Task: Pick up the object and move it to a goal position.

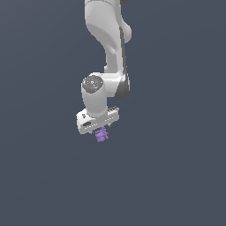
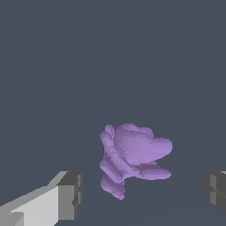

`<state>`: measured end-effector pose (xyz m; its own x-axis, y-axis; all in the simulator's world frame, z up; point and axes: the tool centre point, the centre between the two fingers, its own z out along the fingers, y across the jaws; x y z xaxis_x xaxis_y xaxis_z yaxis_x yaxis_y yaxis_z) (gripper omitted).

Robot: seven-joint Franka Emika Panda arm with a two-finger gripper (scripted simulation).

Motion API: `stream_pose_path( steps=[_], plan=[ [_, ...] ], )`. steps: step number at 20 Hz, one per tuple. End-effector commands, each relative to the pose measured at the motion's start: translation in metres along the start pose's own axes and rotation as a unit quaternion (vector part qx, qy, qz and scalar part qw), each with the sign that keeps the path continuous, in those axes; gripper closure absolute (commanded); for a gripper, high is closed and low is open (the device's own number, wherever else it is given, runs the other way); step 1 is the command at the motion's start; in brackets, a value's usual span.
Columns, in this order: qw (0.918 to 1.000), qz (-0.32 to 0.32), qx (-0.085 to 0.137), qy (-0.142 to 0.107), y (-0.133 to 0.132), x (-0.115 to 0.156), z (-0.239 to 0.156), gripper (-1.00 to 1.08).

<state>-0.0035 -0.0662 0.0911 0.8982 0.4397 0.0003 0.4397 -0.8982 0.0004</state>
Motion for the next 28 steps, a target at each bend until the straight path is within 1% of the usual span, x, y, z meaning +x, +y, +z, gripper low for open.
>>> stream_pose_path(
  steps=[1,6,14,19,20,28],
  plan=[
    [1.0,-0.003,0.0,0.0,0.0,-0.001,0.001,-0.92],
    [1.0,-0.001,0.0,0.0,0.0,-0.001,0.007,-0.92],
    [1.0,-0.003,0.0,0.0,-0.001,-0.002,0.044,-0.92],
    [1.0,-0.003,0.0,0.0,0.0,-0.001,0.051,-0.92],
    [1.0,-0.003,0.0,0.0,0.0,-0.001,0.051,1.08],
    [1.0,-0.003,0.0,0.0,0.0,-0.001,0.051,1.08]
  ],
)
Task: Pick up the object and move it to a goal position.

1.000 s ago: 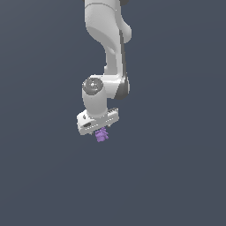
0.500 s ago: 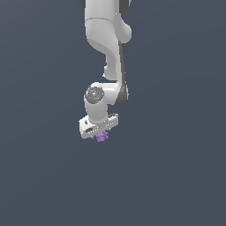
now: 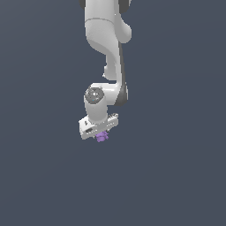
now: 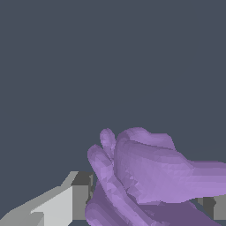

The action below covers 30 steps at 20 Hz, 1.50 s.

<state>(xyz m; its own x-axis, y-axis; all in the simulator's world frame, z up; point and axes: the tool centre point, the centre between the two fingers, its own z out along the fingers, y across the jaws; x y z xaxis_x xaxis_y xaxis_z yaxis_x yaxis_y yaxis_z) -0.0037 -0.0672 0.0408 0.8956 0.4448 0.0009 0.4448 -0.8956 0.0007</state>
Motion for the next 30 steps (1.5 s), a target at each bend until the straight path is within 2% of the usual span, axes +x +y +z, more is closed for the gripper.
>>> stream_pose_path(
  steps=[1,7,12,25,30],
  plan=[
    [1.0,0.0,0.0,0.0,0.0,0.0,0.001,1.08],
    [1.0,0.0,0.0,0.0,-0.009,0.005,-0.004,1.08],
    [1.0,0.0,0.0,0.0,-0.033,0.021,-0.018,1.08],
    [1.0,0.0,0.0,0.0,-0.15,0.099,-0.084,1.08],
    [1.0,0.0,0.0,0.0,-0.184,0.124,-0.104,1.08]
  ],
)
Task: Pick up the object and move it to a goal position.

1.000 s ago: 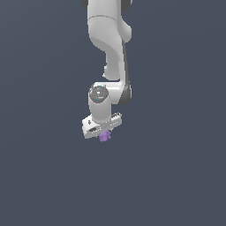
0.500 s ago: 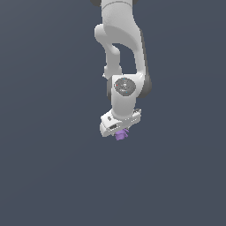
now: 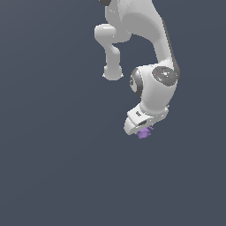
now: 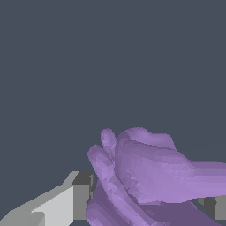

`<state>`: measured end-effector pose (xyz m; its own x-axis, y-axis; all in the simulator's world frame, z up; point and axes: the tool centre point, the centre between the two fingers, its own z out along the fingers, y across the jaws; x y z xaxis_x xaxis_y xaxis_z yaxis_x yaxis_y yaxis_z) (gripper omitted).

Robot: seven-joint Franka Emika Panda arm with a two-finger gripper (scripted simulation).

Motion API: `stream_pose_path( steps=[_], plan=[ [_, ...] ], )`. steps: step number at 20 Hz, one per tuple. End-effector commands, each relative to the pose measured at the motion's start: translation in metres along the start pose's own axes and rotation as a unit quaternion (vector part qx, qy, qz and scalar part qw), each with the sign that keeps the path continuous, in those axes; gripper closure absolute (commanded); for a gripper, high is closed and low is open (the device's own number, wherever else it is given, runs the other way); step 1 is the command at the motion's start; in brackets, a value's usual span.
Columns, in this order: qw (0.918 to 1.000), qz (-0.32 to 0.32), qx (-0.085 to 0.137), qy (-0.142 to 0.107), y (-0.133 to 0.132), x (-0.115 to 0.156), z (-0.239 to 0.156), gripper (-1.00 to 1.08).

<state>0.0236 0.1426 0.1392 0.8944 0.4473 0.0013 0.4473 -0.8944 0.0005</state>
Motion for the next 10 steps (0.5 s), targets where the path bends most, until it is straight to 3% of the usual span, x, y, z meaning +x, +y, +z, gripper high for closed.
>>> stream_pose_path(
  steps=[1,10],
  plan=[
    [1.0,0.001,0.0,-0.001,-0.014,0.01,-0.008,1.08],
    [1.0,0.001,0.0,-0.001,-0.031,0.025,-0.019,1.08]
  ],
)
